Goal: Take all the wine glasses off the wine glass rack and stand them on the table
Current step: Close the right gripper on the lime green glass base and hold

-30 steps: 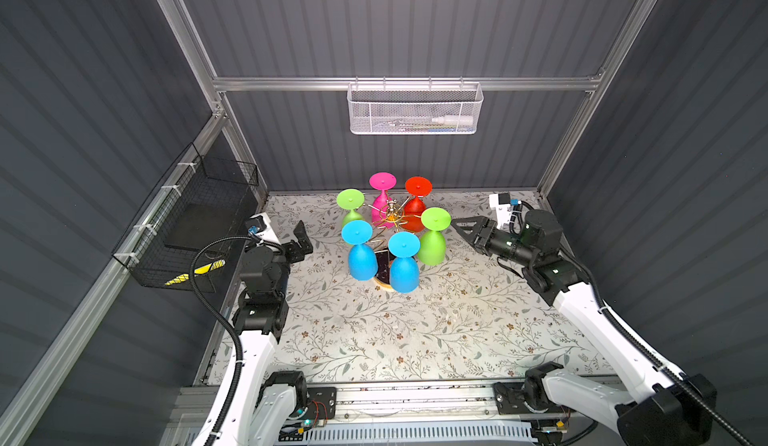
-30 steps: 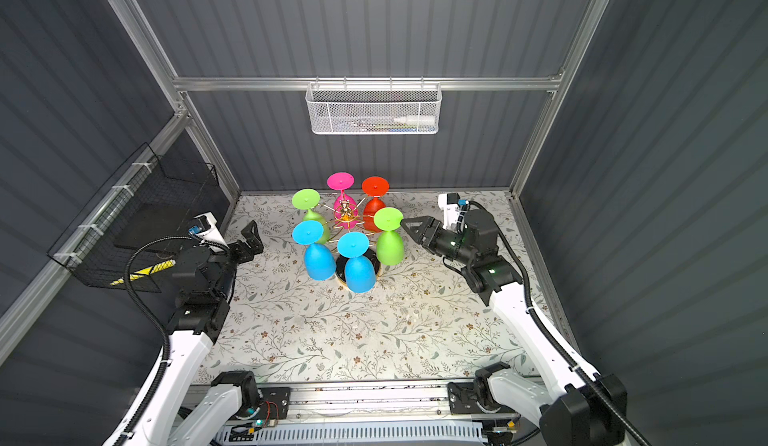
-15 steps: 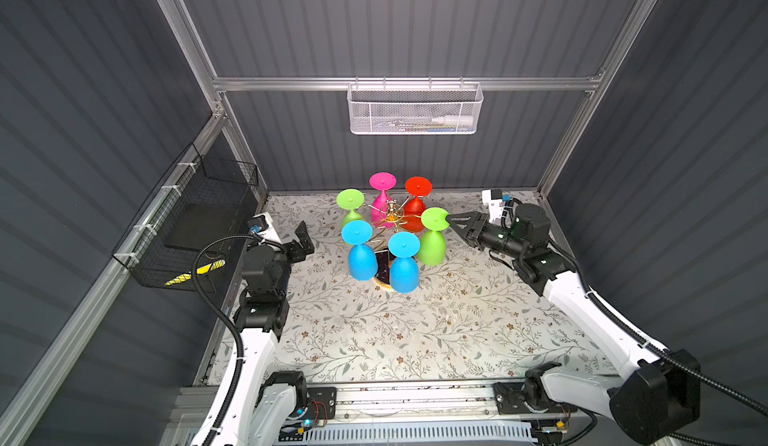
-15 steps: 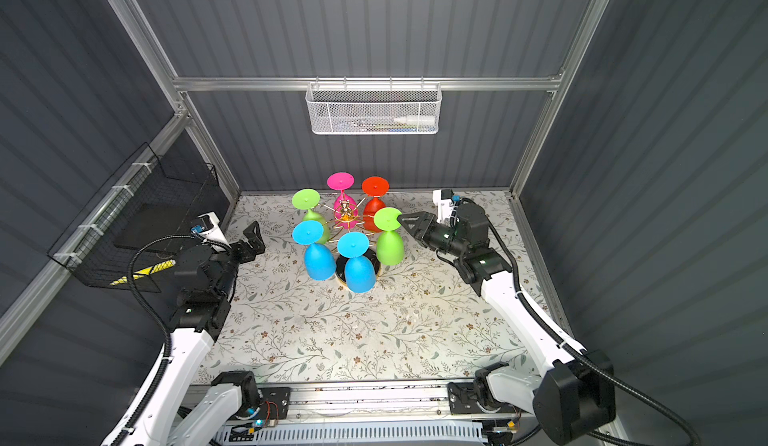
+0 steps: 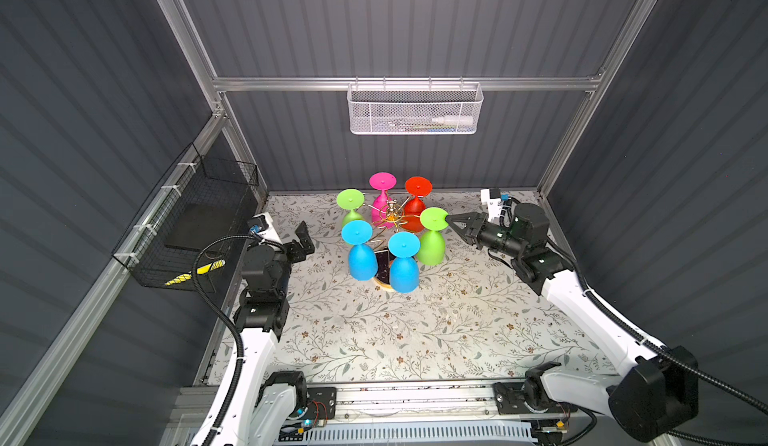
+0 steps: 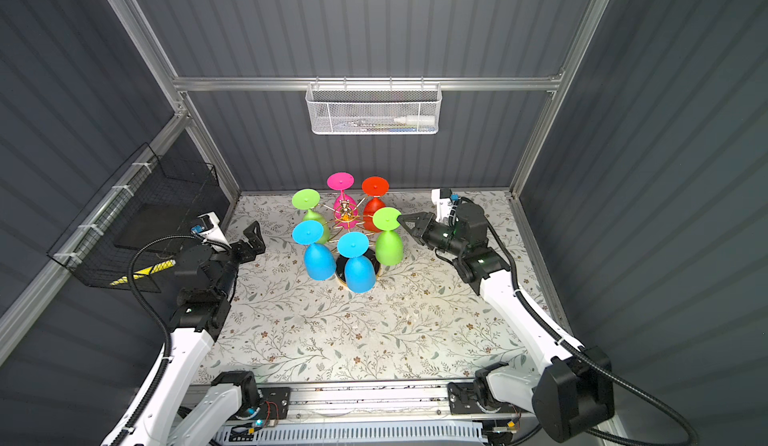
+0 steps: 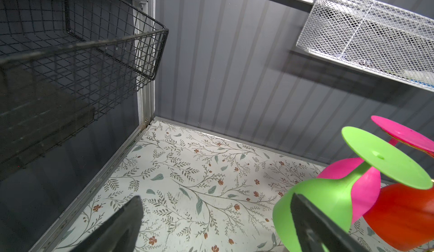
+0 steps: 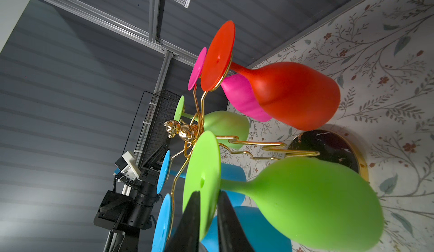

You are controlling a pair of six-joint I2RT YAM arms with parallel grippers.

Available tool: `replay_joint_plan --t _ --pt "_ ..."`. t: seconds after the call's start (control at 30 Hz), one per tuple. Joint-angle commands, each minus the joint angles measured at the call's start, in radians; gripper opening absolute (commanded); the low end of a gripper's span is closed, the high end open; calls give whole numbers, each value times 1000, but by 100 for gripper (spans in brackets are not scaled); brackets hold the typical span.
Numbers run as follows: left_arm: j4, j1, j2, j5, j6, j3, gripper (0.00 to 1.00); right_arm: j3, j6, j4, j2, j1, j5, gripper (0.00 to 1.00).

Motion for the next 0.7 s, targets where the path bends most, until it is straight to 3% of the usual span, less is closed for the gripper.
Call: replay_joint_plan --t 0.0,0.27,0.67 --pt "-2 -2 -6 16 -9 -2 100 11 6 25 -11 6 -16 12" --pt "-2 -2 -5 18 -14 -2 100 19 21 27 -33 6 -15 0" --pt "-2 -2 -3 23 -19 -2 100 29 88 77 -48 18 -15 0"
